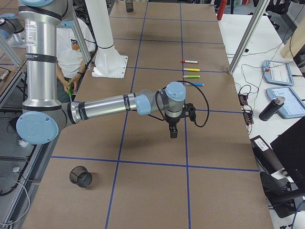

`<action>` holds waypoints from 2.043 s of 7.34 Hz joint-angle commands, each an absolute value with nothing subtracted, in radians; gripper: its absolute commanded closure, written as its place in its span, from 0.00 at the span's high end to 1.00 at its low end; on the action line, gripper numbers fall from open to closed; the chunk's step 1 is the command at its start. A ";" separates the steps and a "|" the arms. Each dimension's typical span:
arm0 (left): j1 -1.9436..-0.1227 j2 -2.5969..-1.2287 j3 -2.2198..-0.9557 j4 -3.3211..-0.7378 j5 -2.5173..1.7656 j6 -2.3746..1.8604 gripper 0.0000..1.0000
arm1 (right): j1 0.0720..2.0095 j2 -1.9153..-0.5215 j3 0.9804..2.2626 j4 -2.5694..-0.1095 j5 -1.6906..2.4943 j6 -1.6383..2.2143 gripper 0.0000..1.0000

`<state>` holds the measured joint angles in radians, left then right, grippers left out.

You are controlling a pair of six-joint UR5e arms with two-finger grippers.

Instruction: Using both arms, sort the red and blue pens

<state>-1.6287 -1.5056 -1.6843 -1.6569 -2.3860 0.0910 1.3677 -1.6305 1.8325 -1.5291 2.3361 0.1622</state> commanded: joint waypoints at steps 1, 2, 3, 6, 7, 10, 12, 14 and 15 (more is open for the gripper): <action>-1.628 -1.496 -1.695 -1.669 -2.390 0.097 1.00 | 1.376 -1.655 1.836 -1.529 2.339 0.163 1.00; -1.626 -1.487 -1.706 -1.670 -2.387 0.097 1.00 | 1.376 -1.657 1.836 -1.529 2.341 0.164 1.00; -1.626 -1.465 -1.730 -1.671 -2.388 0.097 1.00 | 1.376 -1.654 1.832 -1.529 2.339 0.164 1.00; -1.621 -1.378 -1.739 -1.731 -2.399 0.100 1.00 | 1.374 -1.649 1.810 -1.528 2.344 0.157 1.00; -1.621 -1.338 -1.730 -1.882 -2.398 0.086 1.00 | 1.374 -1.648 1.813 -1.528 2.348 0.156 1.00; -1.611 -1.341 -1.712 -1.914 -2.401 0.077 1.00 | 1.374 -1.669 1.792 -1.450 2.361 0.155 1.00; -1.577 -1.344 -1.716 -1.917 -2.399 -0.021 1.00 | 1.346 -1.663 1.735 -1.372 2.361 0.158 1.00; -1.510 -1.356 -1.721 -1.952 -2.402 -0.125 1.00 | 1.286 -1.663 1.729 -1.287 2.362 0.164 1.00; -1.475 -1.400 -1.720 -1.956 -2.396 -0.161 1.00 | 1.278 -1.663 1.726 -1.278 2.362 0.170 1.00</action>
<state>-1.5222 -1.3628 -1.7195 -1.9427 -2.4004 -0.1112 1.3006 -1.6634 1.7303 -1.3074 2.3618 0.1637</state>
